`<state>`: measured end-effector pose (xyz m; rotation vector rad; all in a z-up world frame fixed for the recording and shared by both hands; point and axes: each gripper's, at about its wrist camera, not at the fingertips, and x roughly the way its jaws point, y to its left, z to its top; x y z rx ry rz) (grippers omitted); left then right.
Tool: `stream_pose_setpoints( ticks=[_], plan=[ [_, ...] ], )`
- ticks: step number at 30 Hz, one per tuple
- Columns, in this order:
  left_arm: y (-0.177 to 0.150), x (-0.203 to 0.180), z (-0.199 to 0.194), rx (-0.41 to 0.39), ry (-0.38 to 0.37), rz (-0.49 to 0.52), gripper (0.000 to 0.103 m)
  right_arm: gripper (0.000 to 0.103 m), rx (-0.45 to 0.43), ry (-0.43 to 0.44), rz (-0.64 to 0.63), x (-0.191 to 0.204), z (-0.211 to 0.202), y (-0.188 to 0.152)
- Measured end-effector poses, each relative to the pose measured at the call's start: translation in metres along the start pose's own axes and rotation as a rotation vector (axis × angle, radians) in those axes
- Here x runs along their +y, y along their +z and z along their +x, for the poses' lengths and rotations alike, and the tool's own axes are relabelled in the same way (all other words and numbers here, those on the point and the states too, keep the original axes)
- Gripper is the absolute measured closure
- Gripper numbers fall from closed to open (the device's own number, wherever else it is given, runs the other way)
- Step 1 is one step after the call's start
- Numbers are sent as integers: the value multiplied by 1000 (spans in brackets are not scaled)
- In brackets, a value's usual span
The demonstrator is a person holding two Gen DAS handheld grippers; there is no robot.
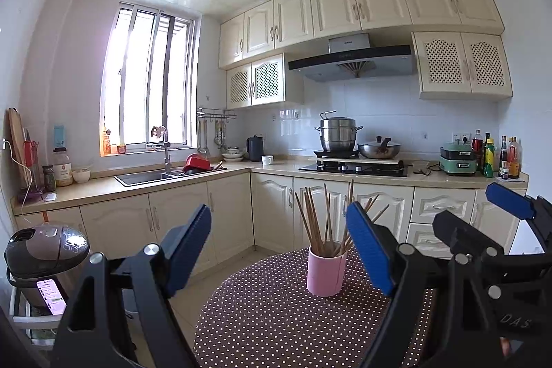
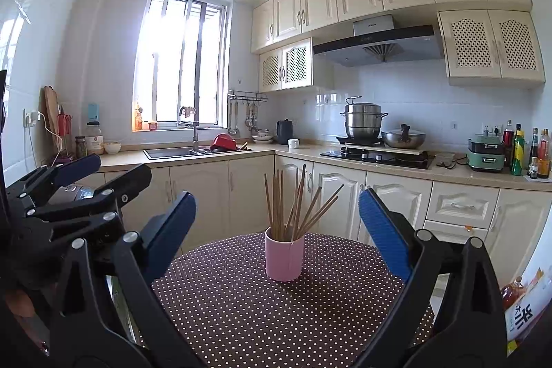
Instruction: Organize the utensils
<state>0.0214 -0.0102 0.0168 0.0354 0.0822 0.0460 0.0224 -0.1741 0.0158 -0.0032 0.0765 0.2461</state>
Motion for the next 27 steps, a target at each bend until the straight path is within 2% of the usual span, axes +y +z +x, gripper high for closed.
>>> stream_pose_setpoints(
  ticks=[27],
  plan=[
    [-2,-4,3,-10,8,18,24,9,10,-16,-2,4,3,-2]
  ],
)
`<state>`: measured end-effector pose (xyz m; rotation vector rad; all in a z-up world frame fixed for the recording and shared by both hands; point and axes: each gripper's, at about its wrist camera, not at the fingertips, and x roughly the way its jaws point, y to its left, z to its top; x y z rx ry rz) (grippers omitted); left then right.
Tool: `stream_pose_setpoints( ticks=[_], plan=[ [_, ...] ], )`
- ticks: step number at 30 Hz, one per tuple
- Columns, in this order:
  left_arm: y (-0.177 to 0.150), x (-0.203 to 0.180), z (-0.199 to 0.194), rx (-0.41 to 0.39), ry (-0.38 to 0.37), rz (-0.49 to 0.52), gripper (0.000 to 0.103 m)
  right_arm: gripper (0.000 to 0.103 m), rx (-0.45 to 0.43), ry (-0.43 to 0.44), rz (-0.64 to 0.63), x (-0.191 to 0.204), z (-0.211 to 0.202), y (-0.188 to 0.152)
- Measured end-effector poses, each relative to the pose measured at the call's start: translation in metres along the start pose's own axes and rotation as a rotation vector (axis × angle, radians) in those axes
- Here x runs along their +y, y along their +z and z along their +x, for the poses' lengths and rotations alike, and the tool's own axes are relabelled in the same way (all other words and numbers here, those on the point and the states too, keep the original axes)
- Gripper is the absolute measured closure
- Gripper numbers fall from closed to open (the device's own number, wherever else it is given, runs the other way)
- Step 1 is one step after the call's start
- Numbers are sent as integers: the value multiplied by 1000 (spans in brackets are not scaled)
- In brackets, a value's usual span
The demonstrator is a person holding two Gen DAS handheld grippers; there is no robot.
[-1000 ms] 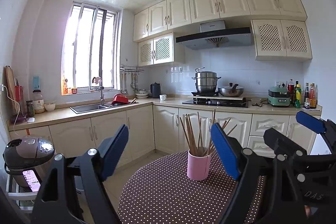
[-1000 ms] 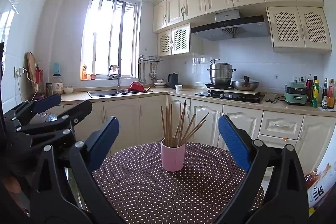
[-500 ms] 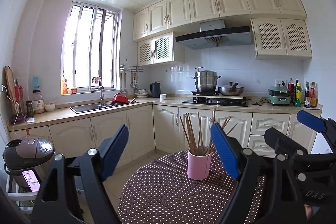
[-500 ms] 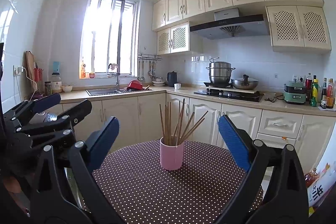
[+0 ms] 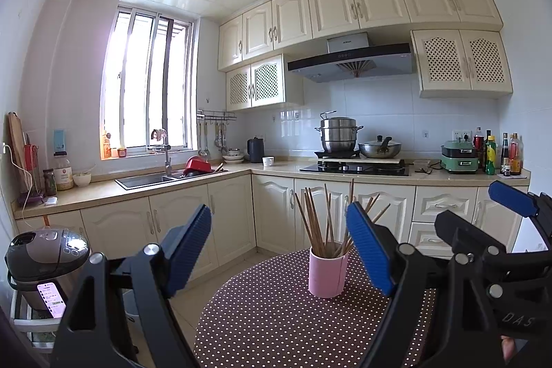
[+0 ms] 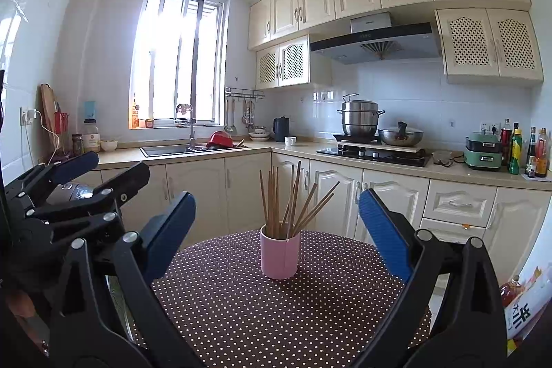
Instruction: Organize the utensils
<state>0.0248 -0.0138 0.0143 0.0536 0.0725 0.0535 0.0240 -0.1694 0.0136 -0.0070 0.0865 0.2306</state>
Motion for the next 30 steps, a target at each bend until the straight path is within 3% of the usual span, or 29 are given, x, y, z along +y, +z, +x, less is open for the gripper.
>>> stream_pose_setpoints(
  ticks=[30],
  plan=[
    [-1,0,6,12,-2,3,24,9,7,0,8,-2,0,-1]
  ],
)
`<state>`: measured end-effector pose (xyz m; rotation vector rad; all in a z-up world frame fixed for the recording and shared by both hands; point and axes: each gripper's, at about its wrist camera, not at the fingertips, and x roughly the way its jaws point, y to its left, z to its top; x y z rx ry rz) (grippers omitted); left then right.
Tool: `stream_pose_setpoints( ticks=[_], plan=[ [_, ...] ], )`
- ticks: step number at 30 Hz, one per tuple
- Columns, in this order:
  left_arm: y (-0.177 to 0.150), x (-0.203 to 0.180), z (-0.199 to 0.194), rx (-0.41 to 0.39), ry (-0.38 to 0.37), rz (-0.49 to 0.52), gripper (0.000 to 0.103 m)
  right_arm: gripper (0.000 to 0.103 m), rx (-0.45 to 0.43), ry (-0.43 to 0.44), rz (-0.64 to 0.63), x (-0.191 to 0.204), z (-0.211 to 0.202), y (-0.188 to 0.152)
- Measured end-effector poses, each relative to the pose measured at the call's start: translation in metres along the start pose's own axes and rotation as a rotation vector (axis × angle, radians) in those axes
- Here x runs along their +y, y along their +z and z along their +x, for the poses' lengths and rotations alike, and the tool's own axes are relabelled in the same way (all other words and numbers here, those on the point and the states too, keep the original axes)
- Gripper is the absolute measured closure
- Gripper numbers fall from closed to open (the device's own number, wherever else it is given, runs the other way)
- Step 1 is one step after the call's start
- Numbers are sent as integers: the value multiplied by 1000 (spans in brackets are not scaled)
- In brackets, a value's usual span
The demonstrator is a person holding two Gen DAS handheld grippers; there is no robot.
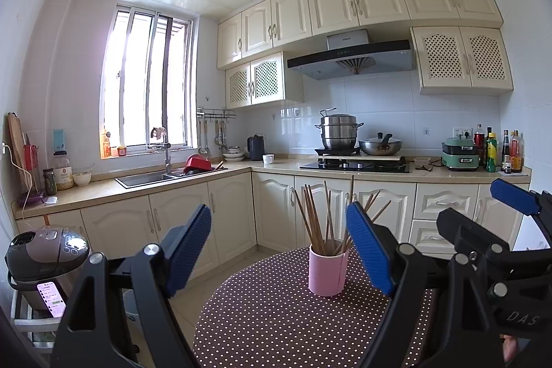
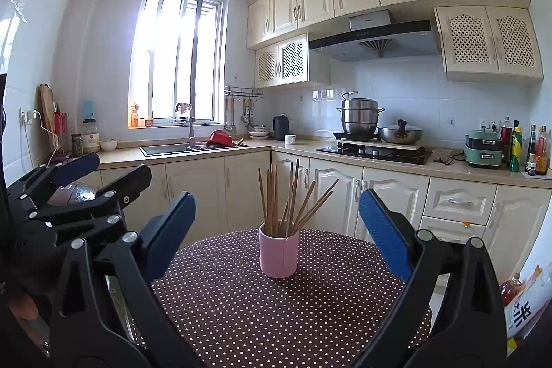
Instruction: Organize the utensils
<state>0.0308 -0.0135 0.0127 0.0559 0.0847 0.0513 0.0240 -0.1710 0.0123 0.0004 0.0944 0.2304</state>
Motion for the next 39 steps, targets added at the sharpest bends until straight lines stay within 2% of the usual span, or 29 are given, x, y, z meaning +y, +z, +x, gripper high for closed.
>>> stream_pose_setpoints(
  ticks=[39],
  plan=[
    [-2,-3,-1,-4,1,9,24,9,9,0,11,-2,-1,-4]
  ],
)
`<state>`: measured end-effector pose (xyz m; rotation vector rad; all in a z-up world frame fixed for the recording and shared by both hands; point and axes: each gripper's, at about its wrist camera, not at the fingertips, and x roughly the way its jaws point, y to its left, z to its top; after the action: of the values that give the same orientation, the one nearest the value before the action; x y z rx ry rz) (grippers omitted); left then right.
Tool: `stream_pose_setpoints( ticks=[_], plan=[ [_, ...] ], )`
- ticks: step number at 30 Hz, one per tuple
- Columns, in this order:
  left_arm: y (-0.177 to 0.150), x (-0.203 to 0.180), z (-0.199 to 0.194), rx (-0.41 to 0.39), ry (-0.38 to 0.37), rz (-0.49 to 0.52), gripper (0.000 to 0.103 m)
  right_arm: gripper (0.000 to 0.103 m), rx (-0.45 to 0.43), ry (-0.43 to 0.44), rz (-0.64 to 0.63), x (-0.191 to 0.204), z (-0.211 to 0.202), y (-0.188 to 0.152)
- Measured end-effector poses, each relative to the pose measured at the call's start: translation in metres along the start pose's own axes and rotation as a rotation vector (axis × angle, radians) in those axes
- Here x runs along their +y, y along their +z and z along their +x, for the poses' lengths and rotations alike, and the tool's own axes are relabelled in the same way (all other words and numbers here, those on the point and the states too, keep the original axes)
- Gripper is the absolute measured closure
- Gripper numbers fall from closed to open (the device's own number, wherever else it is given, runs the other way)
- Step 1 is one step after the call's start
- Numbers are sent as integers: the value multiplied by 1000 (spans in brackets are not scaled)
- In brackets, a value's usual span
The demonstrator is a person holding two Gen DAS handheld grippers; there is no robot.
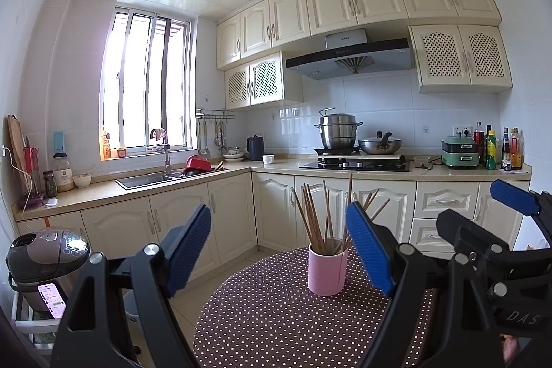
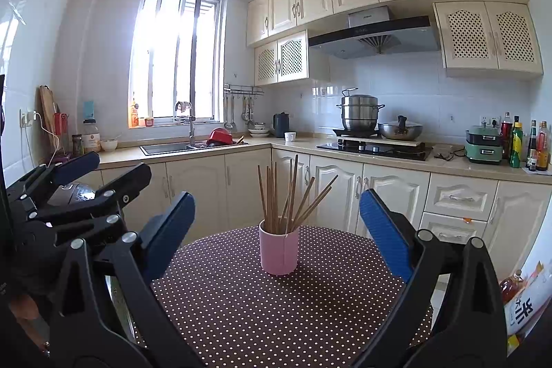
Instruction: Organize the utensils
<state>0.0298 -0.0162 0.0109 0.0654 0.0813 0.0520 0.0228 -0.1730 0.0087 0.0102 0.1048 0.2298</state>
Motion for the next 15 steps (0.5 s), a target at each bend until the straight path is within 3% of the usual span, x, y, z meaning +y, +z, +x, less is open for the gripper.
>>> stream_pose_setpoints(
  ticks=[15],
  plan=[
    [-4,0,1,7,-3,-5,24,9,7,2,2,0,3,-1]
  ],
)
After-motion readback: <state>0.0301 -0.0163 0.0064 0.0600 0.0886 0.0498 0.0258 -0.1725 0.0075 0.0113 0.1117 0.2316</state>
